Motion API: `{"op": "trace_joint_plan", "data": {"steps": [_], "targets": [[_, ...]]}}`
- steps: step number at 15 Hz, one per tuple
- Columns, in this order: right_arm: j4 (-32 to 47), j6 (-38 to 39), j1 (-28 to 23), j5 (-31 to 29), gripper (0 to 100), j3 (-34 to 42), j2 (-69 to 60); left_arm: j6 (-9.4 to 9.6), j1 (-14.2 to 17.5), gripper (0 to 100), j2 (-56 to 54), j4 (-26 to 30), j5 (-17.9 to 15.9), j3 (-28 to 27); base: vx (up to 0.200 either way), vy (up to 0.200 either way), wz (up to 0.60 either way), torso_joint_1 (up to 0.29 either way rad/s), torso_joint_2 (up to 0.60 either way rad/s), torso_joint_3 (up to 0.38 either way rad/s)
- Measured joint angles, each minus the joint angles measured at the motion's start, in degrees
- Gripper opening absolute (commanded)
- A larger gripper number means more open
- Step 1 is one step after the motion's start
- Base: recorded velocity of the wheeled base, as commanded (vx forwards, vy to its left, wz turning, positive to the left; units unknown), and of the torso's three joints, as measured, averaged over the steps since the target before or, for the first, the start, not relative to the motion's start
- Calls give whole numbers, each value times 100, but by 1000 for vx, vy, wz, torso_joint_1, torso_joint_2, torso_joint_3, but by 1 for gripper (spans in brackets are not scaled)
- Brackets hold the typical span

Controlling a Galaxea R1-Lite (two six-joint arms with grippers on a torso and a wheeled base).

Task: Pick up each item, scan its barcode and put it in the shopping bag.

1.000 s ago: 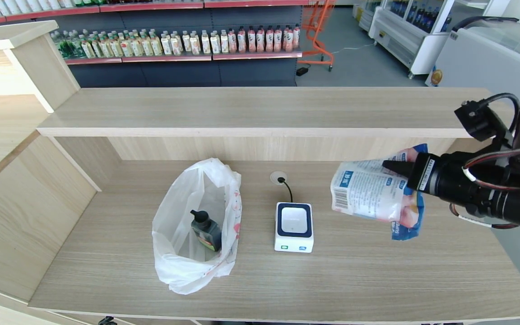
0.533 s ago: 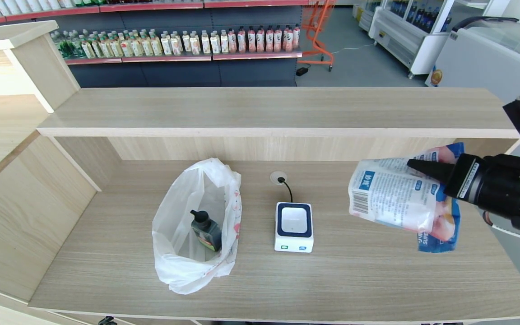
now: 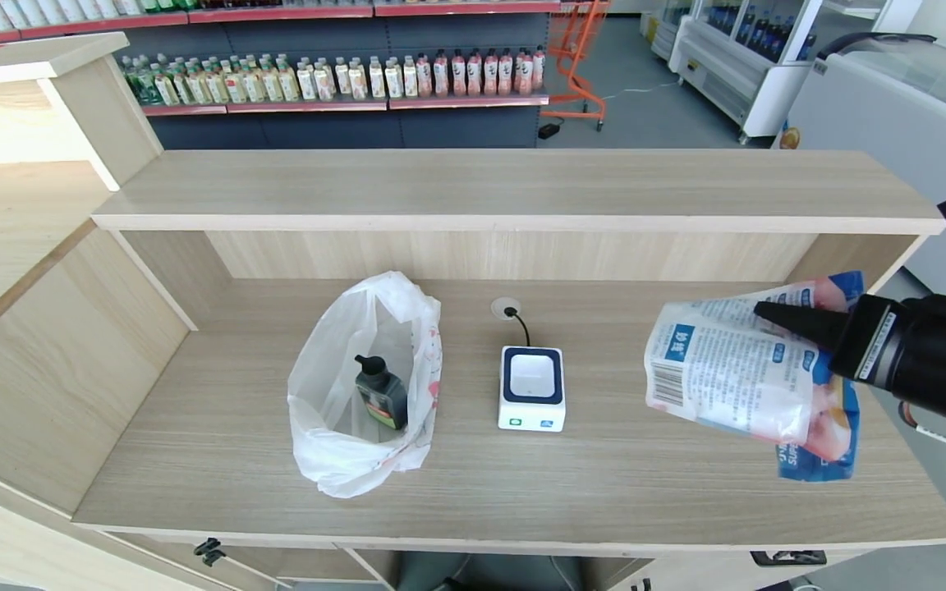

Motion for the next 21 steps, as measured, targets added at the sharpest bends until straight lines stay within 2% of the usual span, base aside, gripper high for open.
{"op": "trace_joint_plan", "data": {"steps": [5,11,21], "targets": [[-6,5,0,11,0,-207,254,0,-1,100,0,0,0,-2,0,200,0,7,9,-1],[-11,-9,-11,-51,0,-992,1136,0,5,100,0,-2,0,-5,0,0,0,0,0,0],[-1,-93,397,-217,0,-2461,3416,-2,0,100,0,0,0,-5,0,0,0,0,0,0]]}}
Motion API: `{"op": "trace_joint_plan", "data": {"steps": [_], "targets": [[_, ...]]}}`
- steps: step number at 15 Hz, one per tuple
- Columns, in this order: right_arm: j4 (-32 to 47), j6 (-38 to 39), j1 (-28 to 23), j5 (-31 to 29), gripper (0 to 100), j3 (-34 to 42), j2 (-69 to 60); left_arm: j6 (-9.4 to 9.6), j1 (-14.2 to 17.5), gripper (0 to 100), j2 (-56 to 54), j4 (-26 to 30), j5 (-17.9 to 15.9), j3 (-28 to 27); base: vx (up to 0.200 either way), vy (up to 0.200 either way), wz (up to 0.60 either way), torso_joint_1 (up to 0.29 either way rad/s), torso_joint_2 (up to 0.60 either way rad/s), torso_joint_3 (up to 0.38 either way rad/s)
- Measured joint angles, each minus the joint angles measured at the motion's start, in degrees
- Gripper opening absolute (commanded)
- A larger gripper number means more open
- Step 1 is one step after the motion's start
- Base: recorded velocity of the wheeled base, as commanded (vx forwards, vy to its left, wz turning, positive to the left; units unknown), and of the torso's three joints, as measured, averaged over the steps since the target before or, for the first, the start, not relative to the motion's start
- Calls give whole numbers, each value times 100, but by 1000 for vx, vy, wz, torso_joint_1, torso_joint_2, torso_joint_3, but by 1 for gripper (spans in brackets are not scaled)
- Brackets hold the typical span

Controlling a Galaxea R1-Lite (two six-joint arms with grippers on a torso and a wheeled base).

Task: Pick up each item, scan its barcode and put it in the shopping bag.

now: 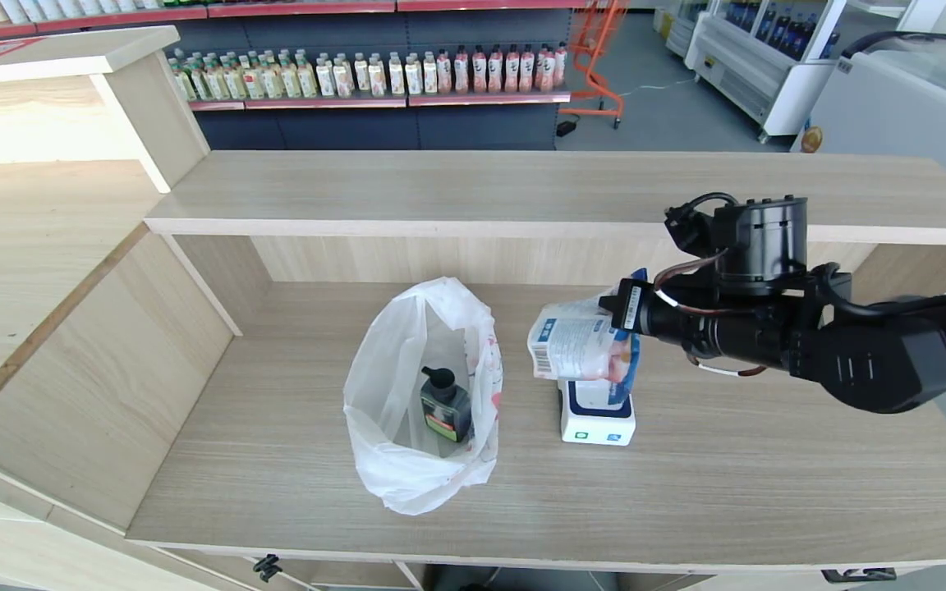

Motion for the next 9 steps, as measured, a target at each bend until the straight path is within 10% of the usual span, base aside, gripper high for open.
{"op": "trace_joint_plan", "data": {"steps": [9], "targets": [[-235,-611,430,29,0,-1106,1264,2,0,100,0,-2,2,0,0,0,0,0,0,0]]}}
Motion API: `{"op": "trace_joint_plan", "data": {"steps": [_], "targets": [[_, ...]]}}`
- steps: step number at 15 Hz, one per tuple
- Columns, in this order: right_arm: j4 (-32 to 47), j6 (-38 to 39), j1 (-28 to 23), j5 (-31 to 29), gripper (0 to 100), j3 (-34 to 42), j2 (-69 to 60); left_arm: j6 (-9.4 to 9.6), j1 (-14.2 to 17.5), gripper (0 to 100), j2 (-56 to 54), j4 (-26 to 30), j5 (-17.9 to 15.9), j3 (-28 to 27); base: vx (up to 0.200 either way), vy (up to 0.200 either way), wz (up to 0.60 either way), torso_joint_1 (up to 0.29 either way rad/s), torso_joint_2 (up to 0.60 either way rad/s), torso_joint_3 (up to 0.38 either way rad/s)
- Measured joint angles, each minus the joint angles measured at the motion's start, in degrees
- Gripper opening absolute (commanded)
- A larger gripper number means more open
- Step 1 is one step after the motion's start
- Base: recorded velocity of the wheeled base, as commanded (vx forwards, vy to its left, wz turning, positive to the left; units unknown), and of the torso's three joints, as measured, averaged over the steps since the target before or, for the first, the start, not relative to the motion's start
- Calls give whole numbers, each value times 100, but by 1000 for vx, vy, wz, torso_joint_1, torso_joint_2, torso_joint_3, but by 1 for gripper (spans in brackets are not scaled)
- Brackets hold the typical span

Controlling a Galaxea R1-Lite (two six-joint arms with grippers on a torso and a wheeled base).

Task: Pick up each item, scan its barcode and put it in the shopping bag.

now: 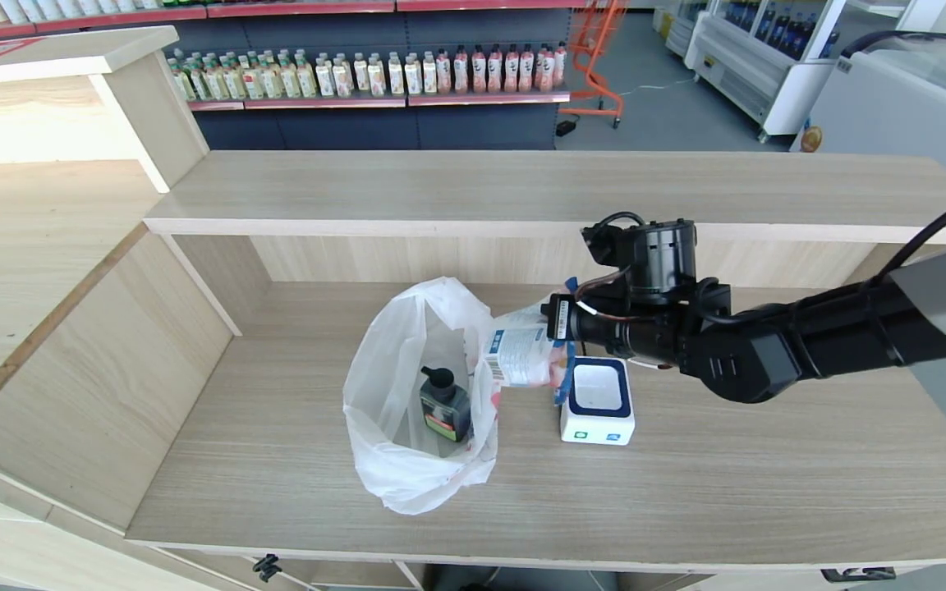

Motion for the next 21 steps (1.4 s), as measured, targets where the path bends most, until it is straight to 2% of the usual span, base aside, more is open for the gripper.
{"op": "trace_joint_plan", "data": {"steps": [8,13,20,21], "targets": [[0,-216,229,16,0,-1070,933,0,0,100,0,2,-2,0,0,0,0,0,0,0],[26,-263,245,286,0,-1729,1406,0,0,100,0,0,-2,2,0,0,0,0,0,0],[20,-811,311,372,0,-1734,1685,0,0,100,0,2,-2,2,0,0,0,0,0,0],[13,-818,311,377,100,-1725,1698,0,0,100,0,2,-2,0,0,0,0,0,0,0]]}}
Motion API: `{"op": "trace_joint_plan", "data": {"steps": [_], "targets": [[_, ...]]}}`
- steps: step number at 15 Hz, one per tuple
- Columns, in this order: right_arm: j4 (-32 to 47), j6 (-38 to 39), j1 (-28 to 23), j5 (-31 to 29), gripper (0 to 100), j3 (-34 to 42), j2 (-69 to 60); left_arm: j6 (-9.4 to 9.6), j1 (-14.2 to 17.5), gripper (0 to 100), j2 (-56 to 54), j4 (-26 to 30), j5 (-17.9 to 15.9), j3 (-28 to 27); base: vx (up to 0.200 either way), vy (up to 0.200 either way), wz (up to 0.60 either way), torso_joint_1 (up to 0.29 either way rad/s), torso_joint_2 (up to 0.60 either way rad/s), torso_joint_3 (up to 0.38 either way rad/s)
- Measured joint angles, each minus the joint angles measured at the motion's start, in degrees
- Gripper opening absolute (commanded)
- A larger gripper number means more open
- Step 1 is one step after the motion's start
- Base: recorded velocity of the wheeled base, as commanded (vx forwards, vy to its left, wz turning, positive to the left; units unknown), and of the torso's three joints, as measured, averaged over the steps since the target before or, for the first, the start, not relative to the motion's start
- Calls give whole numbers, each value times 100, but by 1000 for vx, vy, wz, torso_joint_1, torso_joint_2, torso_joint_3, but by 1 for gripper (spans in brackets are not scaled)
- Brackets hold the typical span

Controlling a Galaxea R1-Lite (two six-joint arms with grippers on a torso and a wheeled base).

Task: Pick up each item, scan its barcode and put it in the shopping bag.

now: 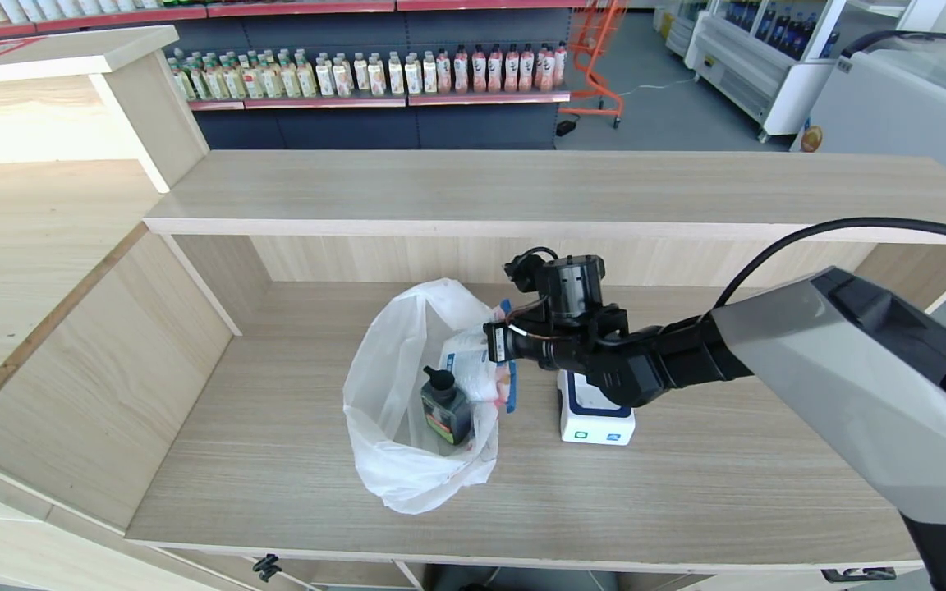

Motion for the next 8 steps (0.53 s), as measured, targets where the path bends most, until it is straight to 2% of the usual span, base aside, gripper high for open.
{"op": "trace_joint_plan", "data": {"steps": [5,8], "targets": [[-16,29,-5,180,100,-100,-16,-2,0,100,0,-2,0,0,0,0,0,0,0,0],[-13,383,-2,405,100,-240,-204,0,0,100,0,0,0,0,0,0,0,0,0,0]]}}
